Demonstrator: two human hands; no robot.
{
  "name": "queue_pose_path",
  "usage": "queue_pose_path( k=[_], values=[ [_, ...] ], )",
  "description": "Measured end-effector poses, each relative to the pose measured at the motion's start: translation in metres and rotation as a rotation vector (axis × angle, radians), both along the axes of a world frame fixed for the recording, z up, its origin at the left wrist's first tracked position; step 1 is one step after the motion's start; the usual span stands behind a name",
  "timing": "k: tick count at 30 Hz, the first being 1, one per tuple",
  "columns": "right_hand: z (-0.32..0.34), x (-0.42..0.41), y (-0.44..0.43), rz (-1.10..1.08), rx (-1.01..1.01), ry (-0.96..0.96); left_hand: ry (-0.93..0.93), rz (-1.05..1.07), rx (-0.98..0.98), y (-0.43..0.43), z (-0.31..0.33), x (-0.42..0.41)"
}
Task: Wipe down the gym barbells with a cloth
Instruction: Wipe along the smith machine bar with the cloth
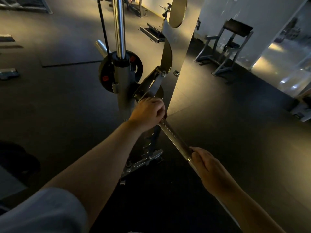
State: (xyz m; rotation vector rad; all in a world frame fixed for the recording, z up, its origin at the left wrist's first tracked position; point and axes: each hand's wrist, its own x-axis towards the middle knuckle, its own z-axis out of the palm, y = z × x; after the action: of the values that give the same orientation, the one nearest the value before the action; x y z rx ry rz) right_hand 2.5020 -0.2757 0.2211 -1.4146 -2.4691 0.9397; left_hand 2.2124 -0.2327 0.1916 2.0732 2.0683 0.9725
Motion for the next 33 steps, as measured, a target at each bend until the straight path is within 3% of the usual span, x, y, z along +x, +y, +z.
queue_pose_path(
  k=[3, 8, 10, 13, 15, 19, 22, 27, 30, 33],
  values=[
    [-0.001, 0.000, 0.000, -0.005, 0.016, -0.007, -0.043, 0.084, 0.042, -0.006, -0.006, 0.033],
    [-0.001, 0.000, 0.001, 0.002, 0.018, -0.016, 0.083, -0.144, 0.092, -0.015, -0.010, 0.013],
    [-0.001, -0.001, 0.000, -0.010, 0.013, -0.006, 0.074, -0.083, 0.069, -0.008, -0.005, 0.001],
    [0.000, -0.001, 0.000, -0.012, 0.012, -0.002, -0.095, 0.121, 0.087, -0.008, -0.008, 0.025],
    [0.000, 0.000, 0.000, -0.008, 0.008, -0.010, -0.122, 0.109, 0.134, -0.017, -0.014, 0.044],
    [0.000, 0.000, -0.001, -0.002, 0.004, -0.009, 0.046, -0.128, 0.134, -0.017, -0.012, 0.011],
    [0.000, 0.000, 0.000, -0.009, 0.001, -0.009, 0.144, -0.110, 0.023, -0.002, -0.004, -0.008],
    [0.000, 0.001, -0.002, -0.003, 0.013, 0.011, -0.319, 0.209, 0.178, -0.020, -0.016, 0.053],
    [-0.001, 0.002, -0.002, -0.021, 0.024, 0.010, -0.321, 0.080, 0.259, -0.041, -0.025, 0.088],
    [0.001, 0.001, -0.005, -0.017, 0.041, -0.004, -0.099, -0.153, 0.275, -0.048, -0.028, 0.073]
  ],
)
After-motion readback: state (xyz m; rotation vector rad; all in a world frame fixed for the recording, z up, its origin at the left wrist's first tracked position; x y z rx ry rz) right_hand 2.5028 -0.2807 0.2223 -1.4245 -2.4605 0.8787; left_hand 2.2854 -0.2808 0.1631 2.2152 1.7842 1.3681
